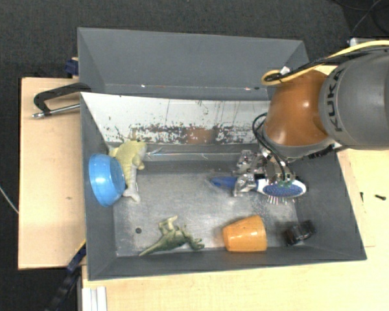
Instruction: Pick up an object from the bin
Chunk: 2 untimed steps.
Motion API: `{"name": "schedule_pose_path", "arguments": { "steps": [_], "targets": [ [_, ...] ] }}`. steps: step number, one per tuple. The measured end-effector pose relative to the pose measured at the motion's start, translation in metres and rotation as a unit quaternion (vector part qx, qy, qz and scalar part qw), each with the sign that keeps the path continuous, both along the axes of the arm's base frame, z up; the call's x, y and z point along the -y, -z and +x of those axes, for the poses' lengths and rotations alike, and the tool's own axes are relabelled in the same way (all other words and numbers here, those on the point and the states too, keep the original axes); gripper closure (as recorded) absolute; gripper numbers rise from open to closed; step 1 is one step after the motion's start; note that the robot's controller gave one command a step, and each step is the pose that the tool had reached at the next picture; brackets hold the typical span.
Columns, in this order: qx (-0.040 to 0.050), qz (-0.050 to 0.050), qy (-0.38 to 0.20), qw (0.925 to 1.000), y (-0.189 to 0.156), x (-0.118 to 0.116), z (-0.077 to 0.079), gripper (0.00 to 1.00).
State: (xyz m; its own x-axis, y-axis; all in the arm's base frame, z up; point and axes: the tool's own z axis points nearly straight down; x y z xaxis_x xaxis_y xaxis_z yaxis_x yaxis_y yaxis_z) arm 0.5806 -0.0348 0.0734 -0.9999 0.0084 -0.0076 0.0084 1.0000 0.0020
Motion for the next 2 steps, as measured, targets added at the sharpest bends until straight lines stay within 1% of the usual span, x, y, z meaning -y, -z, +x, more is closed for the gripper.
{"name": "schedule_pose_path", "arguments": {
  "steps": [1,2],
  "targets": [
    [0.0022,-0.001,-0.163,0.9867,-0.126,0.055,-0.003,1.0],
    [0.0023,-0.004,-0.371,0.9285,-0.248,0.034,-0.004,1.0]
  ]
}}
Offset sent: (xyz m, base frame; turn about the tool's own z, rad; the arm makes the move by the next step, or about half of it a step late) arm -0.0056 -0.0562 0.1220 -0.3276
